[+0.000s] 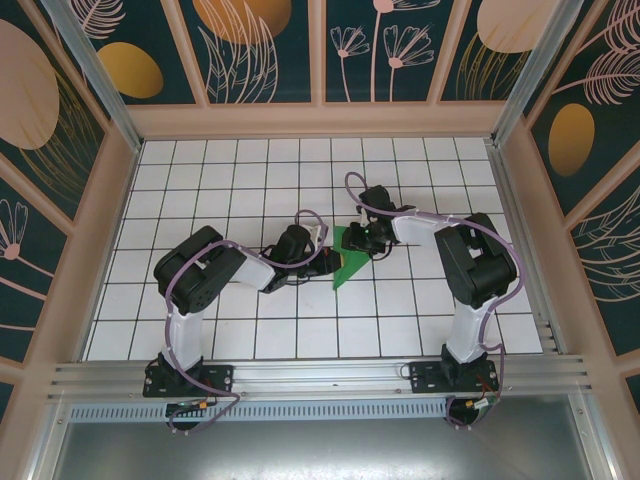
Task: Fold a paper plane with a square sheet of paper (pick it up from the middle)
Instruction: Fourth fold the wing at the center of the table.
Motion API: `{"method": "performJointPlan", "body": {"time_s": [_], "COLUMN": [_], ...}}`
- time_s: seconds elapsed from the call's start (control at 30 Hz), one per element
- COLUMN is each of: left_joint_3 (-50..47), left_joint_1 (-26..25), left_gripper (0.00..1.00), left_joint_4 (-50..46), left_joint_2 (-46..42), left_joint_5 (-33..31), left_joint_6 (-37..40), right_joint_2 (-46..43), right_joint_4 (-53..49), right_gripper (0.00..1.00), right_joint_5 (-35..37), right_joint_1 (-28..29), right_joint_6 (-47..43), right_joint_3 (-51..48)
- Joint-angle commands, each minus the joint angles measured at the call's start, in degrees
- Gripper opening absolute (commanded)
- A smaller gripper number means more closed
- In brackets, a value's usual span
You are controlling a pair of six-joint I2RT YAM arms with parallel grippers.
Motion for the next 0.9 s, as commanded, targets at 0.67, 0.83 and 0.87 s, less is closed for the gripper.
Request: {"method": "performJointPlan", "body": {"time_s": [0.67,0.83,0.87], "left_joint_3": [-0.1,-0.5,-0.5], "left_joint_1": [-0.4,-0.4,-0.3], "left_gripper": [0.0,0.0,0.0], "left_joint_4": [-13.4,-13.7,-13.7], "left_joint_2": [2.4,2.1,2.2], "left_joint_5": [-5.3,-5.6,-5.6], "left_joint_6": [1.2,1.0,1.1], "right_joint_2": [-12.7,-10.6,-10.4], "right_joint_4": [8.4,14.1,14.5], "right_gripper": [0.12,0.0,0.0], "right_joint_5": [-13.8,-18.8,-19.3], "right_joint_1": [-4.7,-4.5,-4.5], "right_joint_6": [-1.0,-1.0,-1.1], "right_joint_3": [-8.6,-11.8,-12.0]}}
